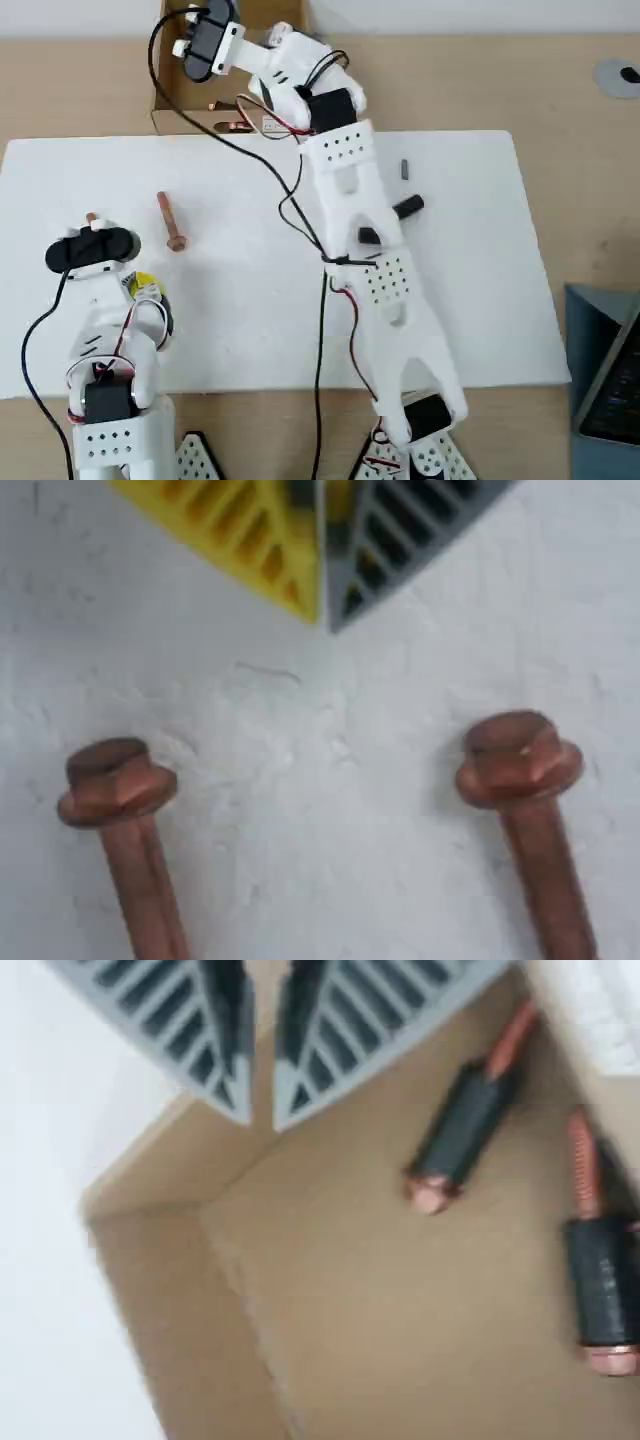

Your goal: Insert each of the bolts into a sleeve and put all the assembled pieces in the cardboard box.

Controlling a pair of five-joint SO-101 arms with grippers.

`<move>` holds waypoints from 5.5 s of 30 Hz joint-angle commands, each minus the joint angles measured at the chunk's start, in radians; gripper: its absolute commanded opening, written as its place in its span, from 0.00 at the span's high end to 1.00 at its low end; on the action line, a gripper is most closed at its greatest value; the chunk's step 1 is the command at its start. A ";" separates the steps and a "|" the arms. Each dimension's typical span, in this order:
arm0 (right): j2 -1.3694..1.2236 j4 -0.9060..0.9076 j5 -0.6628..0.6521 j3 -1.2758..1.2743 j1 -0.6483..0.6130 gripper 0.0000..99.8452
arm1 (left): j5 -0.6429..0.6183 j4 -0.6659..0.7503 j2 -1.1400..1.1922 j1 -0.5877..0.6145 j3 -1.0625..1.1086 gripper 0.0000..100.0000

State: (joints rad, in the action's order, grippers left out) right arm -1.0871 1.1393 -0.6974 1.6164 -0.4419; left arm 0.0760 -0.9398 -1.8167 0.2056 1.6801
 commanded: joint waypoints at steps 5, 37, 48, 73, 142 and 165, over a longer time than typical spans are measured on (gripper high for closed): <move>0.232 0.187 0.077 0.053 0.013 0.99 | 0.002 0.014 -0.007 0.009 0.009 1.00; 1.069 0.649 0.350 -0.863 0.165 0.99 | 0.003 0.014 -0.007 0.043 0.009 1.00; 1.270 0.643 0.209 -1.521 0.202 0.99 | 0.003 0.014 -0.007 0.044 0.009 1.00; 1.148 0.362 -0.325 -1.801 0.245 0.84 | 0.003 0.014 -0.007 0.044 0.009 1.00; 1.400 0.598 0.003 -1.474 0.243 0.99 | 0.008 0.014 -0.007 0.038 0.009 1.00; 1.957 0.548 0.574 -1.910 0.541 0.99 | 0.003 -0.031 0.185 0.060 -0.338 1.00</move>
State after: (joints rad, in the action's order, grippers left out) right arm 0.8355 1.7238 -0.1481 -0.2631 0.0384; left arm 0.0760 -0.9490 -1.7323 0.2547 1.4883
